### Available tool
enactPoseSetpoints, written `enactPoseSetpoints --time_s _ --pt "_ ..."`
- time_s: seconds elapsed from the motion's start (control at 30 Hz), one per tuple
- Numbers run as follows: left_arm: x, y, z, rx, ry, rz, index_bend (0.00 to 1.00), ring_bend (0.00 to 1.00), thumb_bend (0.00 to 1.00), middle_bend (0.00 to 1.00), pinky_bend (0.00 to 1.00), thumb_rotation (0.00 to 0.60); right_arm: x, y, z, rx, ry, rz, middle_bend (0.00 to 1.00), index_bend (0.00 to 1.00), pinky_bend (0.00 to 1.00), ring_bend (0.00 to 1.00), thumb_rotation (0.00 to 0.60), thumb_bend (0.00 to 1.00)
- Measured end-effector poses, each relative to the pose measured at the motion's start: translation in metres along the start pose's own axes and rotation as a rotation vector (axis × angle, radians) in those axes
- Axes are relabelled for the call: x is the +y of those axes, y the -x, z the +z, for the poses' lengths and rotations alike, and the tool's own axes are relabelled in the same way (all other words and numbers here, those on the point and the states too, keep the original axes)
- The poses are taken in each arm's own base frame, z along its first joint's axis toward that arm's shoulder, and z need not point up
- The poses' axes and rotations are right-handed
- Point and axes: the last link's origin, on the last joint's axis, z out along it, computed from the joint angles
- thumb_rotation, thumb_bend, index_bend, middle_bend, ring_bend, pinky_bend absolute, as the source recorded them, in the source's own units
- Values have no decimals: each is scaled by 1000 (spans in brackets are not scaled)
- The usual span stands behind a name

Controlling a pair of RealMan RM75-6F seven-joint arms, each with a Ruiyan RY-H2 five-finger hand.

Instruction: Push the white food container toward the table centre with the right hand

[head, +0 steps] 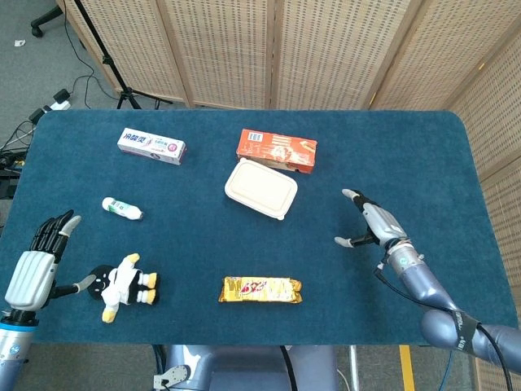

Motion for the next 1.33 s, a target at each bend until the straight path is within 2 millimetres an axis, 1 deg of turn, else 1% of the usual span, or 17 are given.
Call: enactPoseSetpoints --time_s 0.1,0.2,0.3,0.47,0.53,0.63,0.7,0.8,0.87,0.97,1.17,1.33 --pt "0 1 0 0 -3 6 0 0 101 0 28 600 14 -7 -14 25 -13 2 0 22 42 0 600 258" --pt "1 3 -1 0 -4 14 0 0 101 0 28 600 30 -13 -28 61 -37 -37 0 22 42 0 600 260" --pt "1 5 -1 -3 -5 22 0 0 100 0 28 600 49 -21 -42 125 -64 -113 0 23 42 0 600 260" --pt "2 9 -3 -6 -12 37 0 0 101 0 28 600 92 -34 -69 253 -80 -231 0 60 42 0 600 260" --pt "0 8 -3 1 -17 40 0 0 101 0 28 600 105 -36 -79 295 -90 -266 0 75 42 0 600 260" --pt "-2 8 -3 8 -31 43 0 0 101 0 28 600 120 -40 -91 372 -103 -329 0 93 42 0 600 260" --pt "-5 7 -2 17 -43 47 0 0 102 0 28 600 125 -41 -100 426 -114 -379 0 93 42 0 600 260" --pt "-6 6 -2 27 -51 58 0 0 101 0 28 600 129 -37 -114 517 -134 -466 0 93 42 0 600 260" --pt "-7 5 -2 34 -54 64 0 0 101 0 28 600 132 -32 -123 563 -134 -525 0 93 42 0 600 260" --pt "-8 4 -3 44 -60 68 0 0 101 0 28 600 137 -22 -133 580 -120 -562 0 93 42 0 600 260" --pt "-10 3 -4 52 -66 64 0 0 101 0 28 600 136 -11 -138 553 -114 -521 0 93 42 0 600 260" --pt "-10 3 -3 49 -67 63 0 0 101 0 28 600 136 -8 -139 541 -110 -514 0 93 42 0 600 260"
